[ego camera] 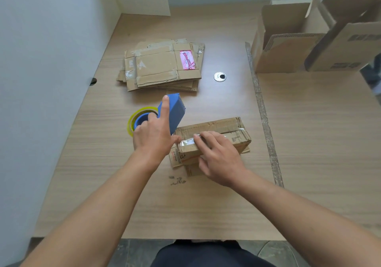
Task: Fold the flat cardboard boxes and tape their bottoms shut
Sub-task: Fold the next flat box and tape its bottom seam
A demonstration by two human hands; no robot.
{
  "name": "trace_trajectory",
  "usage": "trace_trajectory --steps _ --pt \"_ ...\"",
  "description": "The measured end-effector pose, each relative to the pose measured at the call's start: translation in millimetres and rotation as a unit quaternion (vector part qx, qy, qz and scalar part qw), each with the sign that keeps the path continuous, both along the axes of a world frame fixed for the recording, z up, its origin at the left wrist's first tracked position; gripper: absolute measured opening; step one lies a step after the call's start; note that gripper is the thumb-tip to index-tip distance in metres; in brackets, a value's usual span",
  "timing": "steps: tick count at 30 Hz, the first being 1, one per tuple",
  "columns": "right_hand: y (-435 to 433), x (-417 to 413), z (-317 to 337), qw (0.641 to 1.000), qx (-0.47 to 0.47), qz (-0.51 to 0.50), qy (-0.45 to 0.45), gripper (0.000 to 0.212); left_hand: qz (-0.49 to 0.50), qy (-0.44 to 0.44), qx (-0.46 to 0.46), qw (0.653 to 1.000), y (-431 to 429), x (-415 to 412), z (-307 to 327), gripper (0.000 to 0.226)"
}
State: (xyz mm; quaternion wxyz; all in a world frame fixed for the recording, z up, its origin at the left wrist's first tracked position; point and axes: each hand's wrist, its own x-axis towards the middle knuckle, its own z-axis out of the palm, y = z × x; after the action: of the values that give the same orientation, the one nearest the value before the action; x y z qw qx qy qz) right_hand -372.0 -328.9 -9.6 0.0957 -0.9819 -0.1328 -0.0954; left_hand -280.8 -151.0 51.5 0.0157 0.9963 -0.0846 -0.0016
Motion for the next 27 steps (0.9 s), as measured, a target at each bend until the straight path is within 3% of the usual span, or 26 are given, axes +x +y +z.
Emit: trace_trajectory --steps 6,10,14,18,20,22,24,27 --pt "-34.3 -4.7 6.4 0.994 -0.055 -0.091 0.036 0.06 -0.017 -0.01 0.036 0.999 -5.5 1.4 2.1 0.121" --pt "-59.2 -8.5 8.1 0.988 -0.034 -0.133 0.076 0.058 -0.007 -0.007 0.027 1.0 -3.3 0.1 0.6 0.121" --pt "-76.4 -10.6 7.7 0.982 0.027 -0.156 0.105 0.056 0.011 0.006 0.008 1.0 -4.1 -1.1 0.7 0.122" --pt "-88.5 -12.5 5.3 0.948 0.176 -0.223 0.141 0.049 0.027 0.019 -0.002 0.999 -6.5 -2.6 0.4 0.123" --pt "-82.3 -8.7 6.4 0.926 0.262 -0.238 0.135 0.044 0.036 0.025 -0.016 0.999 -7.6 -3.5 0.0 0.124" --pt "-70.0 -0.1 10.3 0.92 0.274 -0.263 0.099 0.044 0.04 0.023 -0.022 0.999 -8.8 -4.3 -0.7 0.124" --pt "-56.4 12.9 15.5 0.939 0.194 -0.269 0.085 0.059 0.04 0.024 -0.025 0.999 -9.9 -5.0 -1.0 0.124" --pt "-39.1 37.6 26.8 0.93 0.119 -0.295 0.187 0.097 0.041 0.028 -0.023 0.999 -10.3 -5.8 -0.8 0.124"
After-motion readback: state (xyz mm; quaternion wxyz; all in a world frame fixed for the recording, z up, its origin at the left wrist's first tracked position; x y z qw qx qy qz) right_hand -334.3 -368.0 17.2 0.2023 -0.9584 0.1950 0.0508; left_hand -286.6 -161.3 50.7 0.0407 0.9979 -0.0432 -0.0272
